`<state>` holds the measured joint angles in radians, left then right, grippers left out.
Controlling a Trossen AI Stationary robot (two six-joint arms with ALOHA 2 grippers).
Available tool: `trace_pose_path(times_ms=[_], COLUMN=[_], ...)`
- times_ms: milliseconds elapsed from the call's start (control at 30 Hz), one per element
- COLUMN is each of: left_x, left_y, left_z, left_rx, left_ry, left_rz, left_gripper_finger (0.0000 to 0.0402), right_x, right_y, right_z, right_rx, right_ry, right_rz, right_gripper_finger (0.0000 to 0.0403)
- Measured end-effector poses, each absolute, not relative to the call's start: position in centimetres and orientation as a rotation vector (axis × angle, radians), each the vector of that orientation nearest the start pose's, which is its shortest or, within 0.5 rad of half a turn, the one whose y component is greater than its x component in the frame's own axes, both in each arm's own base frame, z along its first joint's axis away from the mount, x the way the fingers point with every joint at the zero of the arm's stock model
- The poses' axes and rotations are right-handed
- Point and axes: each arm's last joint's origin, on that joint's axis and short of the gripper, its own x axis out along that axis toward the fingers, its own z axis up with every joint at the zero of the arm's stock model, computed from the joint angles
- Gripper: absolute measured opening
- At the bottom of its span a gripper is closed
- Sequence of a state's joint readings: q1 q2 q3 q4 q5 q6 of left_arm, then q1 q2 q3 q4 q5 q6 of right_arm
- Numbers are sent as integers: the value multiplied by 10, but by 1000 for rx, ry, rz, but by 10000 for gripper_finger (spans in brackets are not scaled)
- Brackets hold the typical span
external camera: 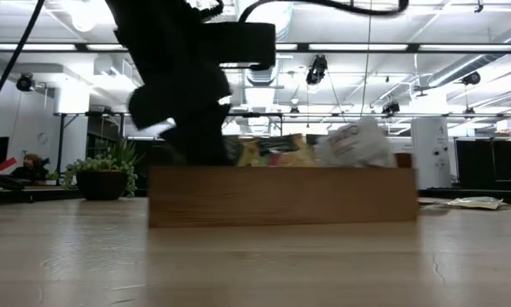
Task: Pick & Place Tea
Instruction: Put the yellow tea bag into the left section of the wooden organizer
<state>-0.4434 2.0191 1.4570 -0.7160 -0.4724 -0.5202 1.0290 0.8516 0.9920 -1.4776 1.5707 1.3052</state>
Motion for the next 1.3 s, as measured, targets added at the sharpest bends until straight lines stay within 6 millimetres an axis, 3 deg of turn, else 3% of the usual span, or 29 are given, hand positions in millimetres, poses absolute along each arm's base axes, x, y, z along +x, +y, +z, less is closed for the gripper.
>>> trace_pose_path(times_ms=[200, 633, 933, 1067, 1300], left_x=[376, 379, 370, 368, 361], left_y=[-165, -166, -172, -171, -161], left_z=[202, 212, 234, 229, 196], left_rx=[47, 85, 78, 57, -12], left_ry=[1089, 1046, 1132, 1162, 1241], left_rz=[264, 295, 313, 301, 367], left_gripper_finger=[0, 0, 0, 0, 0], right_x=[74, 74, 74, 74, 74], right_y=[67, 67, 67, 67, 67], right_z=[330, 330, 330, 330, 330], right_rx=[-31, -34, -34, -34, -34], right_ry=[9, 9, 9, 9, 10], right_rz=[-542, -542, -542, -542, -542], right_gripper_finger=[192, 192, 192, 192, 192])
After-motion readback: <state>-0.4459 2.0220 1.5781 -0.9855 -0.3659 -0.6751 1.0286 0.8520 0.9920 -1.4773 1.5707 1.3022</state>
